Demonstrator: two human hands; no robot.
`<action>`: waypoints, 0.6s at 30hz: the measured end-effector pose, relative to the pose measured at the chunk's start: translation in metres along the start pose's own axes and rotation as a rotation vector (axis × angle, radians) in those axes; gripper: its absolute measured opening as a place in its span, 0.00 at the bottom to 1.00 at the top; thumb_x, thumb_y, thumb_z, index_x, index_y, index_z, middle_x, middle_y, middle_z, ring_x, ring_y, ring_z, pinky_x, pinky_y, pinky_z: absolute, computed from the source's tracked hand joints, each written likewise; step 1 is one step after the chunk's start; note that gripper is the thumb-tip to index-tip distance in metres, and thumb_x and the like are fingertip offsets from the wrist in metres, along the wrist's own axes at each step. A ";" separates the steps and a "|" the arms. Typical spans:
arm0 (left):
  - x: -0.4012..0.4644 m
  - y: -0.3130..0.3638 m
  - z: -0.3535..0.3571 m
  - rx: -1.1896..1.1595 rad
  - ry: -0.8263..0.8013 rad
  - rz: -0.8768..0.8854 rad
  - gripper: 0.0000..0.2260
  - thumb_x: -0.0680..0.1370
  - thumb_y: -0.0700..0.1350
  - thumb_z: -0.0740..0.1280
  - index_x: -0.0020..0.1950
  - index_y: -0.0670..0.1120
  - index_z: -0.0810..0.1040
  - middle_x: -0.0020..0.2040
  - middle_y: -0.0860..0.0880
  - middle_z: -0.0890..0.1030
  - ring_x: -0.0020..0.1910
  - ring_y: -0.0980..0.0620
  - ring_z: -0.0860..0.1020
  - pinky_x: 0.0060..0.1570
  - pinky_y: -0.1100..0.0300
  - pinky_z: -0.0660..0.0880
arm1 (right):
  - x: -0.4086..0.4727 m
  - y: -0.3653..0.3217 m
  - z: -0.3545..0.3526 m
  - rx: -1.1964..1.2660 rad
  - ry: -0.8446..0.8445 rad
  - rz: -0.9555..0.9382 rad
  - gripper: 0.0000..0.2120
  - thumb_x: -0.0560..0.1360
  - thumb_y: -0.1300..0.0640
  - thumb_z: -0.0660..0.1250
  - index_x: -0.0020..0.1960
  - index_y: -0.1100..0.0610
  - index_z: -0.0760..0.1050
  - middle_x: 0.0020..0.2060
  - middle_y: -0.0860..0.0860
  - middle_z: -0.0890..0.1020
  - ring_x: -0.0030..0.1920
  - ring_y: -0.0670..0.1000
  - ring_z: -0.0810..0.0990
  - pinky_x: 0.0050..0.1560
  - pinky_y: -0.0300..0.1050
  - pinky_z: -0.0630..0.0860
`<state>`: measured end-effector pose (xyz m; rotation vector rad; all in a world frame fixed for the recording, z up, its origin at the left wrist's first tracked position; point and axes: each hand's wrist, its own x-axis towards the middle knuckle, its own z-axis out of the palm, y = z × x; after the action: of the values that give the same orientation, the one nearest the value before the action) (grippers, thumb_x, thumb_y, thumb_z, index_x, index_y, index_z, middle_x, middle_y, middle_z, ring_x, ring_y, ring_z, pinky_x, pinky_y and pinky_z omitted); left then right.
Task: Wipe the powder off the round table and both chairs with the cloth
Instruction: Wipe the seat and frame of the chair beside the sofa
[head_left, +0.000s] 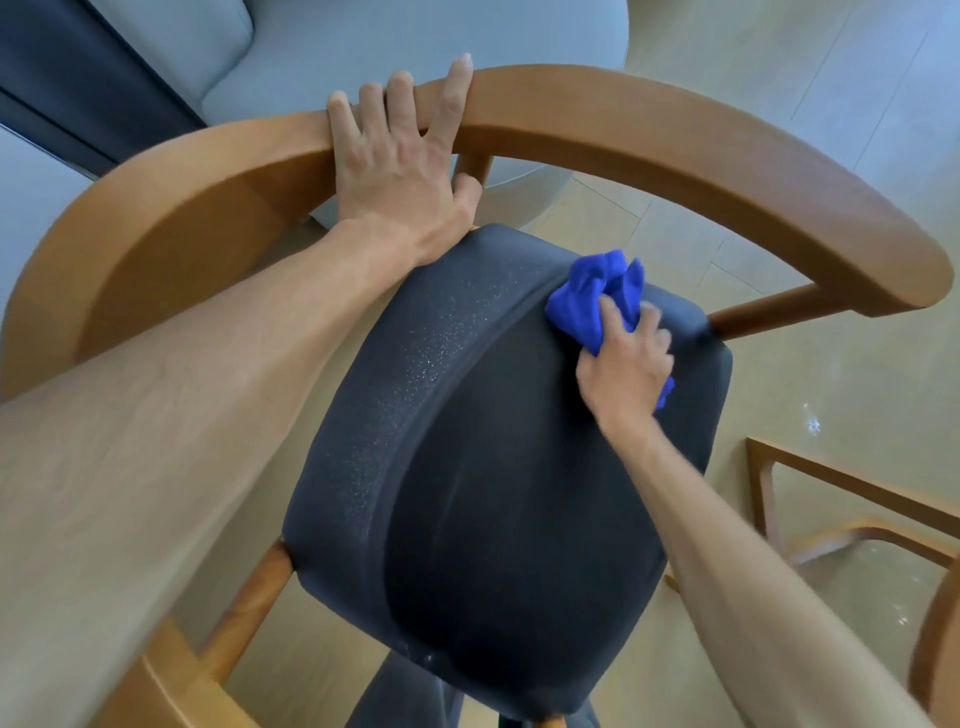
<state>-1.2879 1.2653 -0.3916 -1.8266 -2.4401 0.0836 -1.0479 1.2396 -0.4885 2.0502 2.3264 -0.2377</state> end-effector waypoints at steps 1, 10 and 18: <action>0.000 0.000 0.000 0.000 -0.004 -0.001 0.31 0.76 0.54 0.55 0.77 0.52 0.48 0.65 0.34 0.65 0.59 0.34 0.67 0.64 0.37 0.58 | -0.020 -0.008 0.002 0.008 -0.002 -0.055 0.27 0.68 0.60 0.66 0.67 0.50 0.71 0.63 0.59 0.71 0.48 0.62 0.72 0.43 0.54 0.71; 0.001 -0.002 -0.004 -0.006 -0.028 0.003 0.31 0.77 0.55 0.53 0.77 0.52 0.47 0.66 0.34 0.65 0.61 0.33 0.66 0.65 0.38 0.57 | -0.266 -0.044 0.039 0.208 -0.316 -0.870 0.15 0.66 0.60 0.63 0.50 0.48 0.78 0.47 0.54 0.79 0.34 0.54 0.72 0.35 0.46 0.69; -0.001 -0.002 -0.003 0.009 -0.011 0.002 0.30 0.77 0.54 0.55 0.77 0.53 0.48 0.65 0.34 0.65 0.61 0.33 0.66 0.65 0.37 0.58 | -0.236 0.053 0.028 0.071 -0.439 -1.350 0.02 0.73 0.49 0.68 0.45 0.42 0.76 0.45 0.45 0.79 0.38 0.50 0.74 0.39 0.43 0.72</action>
<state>-1.2894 1.2637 -0.3883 -1.8296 -2.4414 0.1041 -0.9671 1.0103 -0.4917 0.0627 2.8763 -0.6680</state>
